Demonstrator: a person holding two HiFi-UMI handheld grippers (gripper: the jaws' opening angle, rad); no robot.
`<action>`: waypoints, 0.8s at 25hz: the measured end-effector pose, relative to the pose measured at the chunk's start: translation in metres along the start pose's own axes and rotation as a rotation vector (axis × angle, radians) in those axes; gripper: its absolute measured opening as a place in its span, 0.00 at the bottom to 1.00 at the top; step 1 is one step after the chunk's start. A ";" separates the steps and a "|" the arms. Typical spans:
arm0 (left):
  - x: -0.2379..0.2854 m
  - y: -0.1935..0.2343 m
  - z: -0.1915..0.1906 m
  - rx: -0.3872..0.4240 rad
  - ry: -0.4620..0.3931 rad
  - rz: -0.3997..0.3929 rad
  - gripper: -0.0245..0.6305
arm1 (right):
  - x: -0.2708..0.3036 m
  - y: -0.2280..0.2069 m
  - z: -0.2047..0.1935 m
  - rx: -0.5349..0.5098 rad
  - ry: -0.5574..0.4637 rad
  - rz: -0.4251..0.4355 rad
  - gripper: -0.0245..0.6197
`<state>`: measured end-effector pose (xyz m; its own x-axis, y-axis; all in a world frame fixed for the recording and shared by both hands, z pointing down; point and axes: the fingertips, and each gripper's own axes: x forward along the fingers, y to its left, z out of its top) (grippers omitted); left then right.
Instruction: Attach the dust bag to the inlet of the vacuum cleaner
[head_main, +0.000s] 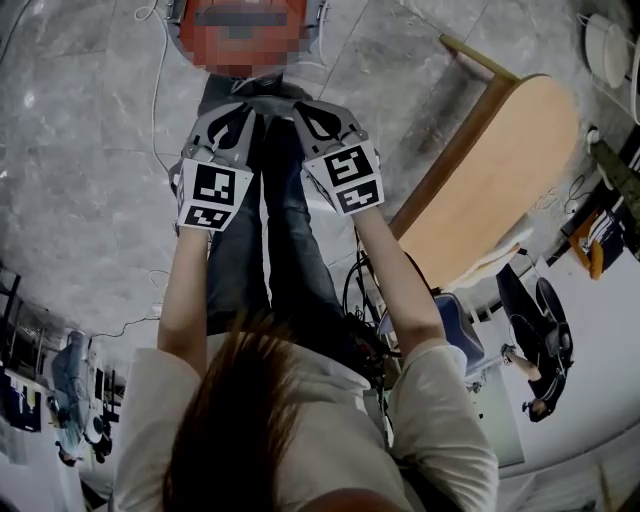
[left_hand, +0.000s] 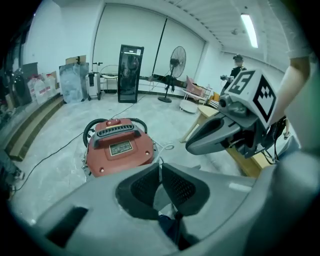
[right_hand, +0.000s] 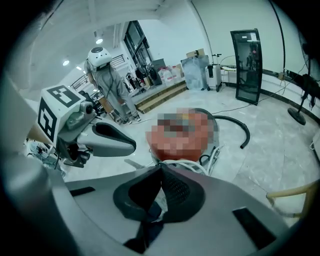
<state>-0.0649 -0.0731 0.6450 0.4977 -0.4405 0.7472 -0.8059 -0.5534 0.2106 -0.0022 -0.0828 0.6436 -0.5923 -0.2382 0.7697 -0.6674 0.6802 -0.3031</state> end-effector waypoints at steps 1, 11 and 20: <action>-0.005 0.000 0.007 0.002 -0.011 0.009 0.08 | -0.005 0.002 0.004 -0.001 -0.005 0.001 0.04; -0.063 0.001 0.079 -0.002 -0.107 0.092 0.06 | -0.066 0.012 0.067 -0.028 -0.086 0.022 0.04; -0.130 -0.004 0.148 -0.051 -0.203 0.173 0.06 | -0.144 0.011 0.138 -0.058 -0.195 -0.021 0.04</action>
<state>-0.0788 -0.1179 0.4538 0.4008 -0.6610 0.6344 -0.8973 -0.4231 0.1260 0.0136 -0.1371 0.4519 -0.6585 -0.3782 0.6506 -0.6564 0.7114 -0.2509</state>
